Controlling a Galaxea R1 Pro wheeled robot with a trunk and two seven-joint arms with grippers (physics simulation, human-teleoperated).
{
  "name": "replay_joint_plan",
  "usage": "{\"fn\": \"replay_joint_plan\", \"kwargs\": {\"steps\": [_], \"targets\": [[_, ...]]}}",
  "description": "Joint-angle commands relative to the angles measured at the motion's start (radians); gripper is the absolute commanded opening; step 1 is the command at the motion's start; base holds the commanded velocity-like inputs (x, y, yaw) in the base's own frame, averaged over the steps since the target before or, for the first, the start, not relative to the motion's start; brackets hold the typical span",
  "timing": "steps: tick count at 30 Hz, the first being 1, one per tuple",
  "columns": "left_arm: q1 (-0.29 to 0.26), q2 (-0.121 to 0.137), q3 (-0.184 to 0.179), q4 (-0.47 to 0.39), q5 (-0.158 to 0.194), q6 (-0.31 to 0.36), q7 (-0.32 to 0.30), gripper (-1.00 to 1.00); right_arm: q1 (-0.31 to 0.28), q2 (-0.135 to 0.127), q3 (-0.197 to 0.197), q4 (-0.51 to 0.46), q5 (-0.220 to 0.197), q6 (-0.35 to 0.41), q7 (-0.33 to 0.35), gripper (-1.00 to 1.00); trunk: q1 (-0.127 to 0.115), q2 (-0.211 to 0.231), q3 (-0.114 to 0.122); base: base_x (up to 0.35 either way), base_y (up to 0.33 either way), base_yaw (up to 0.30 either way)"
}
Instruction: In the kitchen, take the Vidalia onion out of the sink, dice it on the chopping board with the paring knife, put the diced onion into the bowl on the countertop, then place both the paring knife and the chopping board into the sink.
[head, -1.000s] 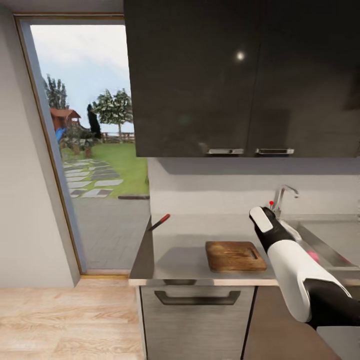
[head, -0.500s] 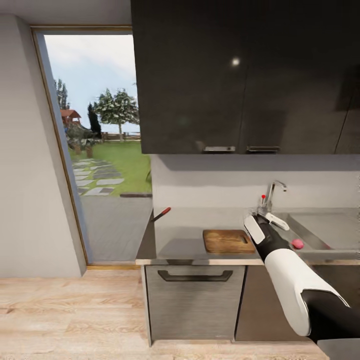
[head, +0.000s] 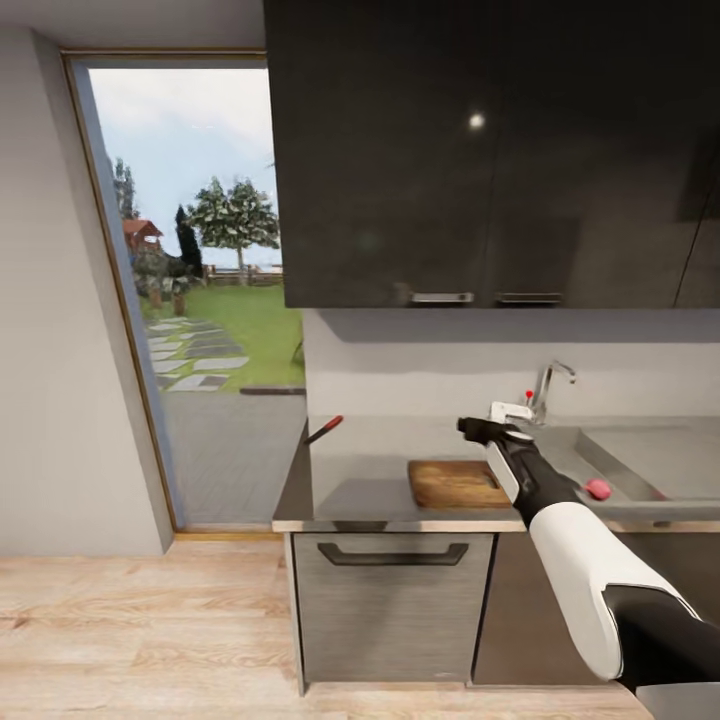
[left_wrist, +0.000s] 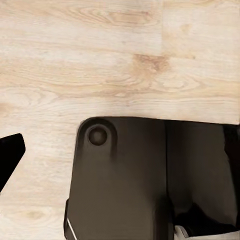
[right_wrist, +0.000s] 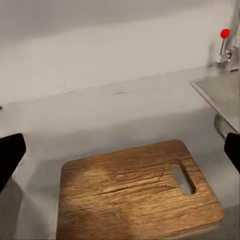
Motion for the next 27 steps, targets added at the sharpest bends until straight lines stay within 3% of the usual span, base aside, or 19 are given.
{"fn": "replay_joint_plan", "kwargs": {"steps": [1,9,14,27], "targets": [[-0.005,0.0,0.0,-0.001,0.005,-0.001,0.0,1.0,0.0,-0.001,0.001,-0.004,0.002,-0.001,0.03,1.0,0.001,0.0,0.0,0.263,0.139,0.0],[-0.016,0.004,0.0,-0.004,0.003,-0.001,0.001,1.0,0.0,-0.003,0.001,-0.001,0.022,-0.05,0.193,1.0,0.001,0.0,0.0,0.27,0.176,0.0],[-0.018,0.007,0.0,-0.006,0.002,-0.001,0.001,1.0,0.0,-0.003,0.003,0.025,0.028,-0.053,0.258,1.0,0.001,0.0,0.0,0.271,0.193,0.0],[-0.018,0.015,0.0,-0.006,0.004,-0.001,0.0,1.0,0.0,-0.002,0.007,0.075,0.091,-0.055,0.289,1.0,0.001,0.0,0.0,0.27,0.195,0.0]]}}
